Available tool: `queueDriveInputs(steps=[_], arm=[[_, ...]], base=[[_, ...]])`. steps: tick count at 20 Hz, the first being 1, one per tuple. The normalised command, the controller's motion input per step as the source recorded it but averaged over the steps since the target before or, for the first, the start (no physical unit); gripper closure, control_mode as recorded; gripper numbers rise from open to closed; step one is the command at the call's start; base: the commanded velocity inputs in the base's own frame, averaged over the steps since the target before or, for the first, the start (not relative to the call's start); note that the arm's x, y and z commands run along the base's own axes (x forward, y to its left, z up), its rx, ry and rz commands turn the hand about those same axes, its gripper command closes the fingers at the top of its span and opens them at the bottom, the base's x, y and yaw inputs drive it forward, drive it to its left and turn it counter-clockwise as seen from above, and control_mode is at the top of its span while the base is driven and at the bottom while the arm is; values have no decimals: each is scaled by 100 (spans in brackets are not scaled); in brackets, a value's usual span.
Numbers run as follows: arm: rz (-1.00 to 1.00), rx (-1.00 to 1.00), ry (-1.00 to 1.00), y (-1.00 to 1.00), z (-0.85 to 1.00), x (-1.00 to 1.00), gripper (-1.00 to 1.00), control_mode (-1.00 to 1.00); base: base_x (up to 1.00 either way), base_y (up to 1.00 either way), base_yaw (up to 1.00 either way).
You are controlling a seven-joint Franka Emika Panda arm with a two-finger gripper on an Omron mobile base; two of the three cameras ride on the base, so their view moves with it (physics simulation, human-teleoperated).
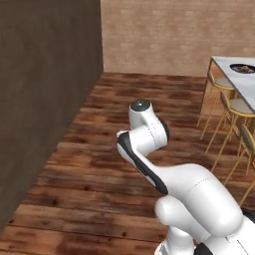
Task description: Take the cheese, chicken drumstick, and lemon from the fridge and place them on the plate on the dining counter to create an appetizer plate.
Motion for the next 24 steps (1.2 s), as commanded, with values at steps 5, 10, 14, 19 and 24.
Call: queueDriveInputs(steps=[5, 10, 14, 19, 24], arm=[[0, 0, 0, 0, 0, 0, 100, 100], [0, 0, 0, 0, 0, 0, 100, 100], [0, 0, 0, 0, 0, 0, 100, 100], [0, 0, 0, 0, 0, 0, 100, 100], [0, 0, 0, 0, 0, 0, 100, 100]], base=[[99, 41, -53], [100, 35, -51], [100, 28, -48], [100, 33, -47], [100, 48, -47]])
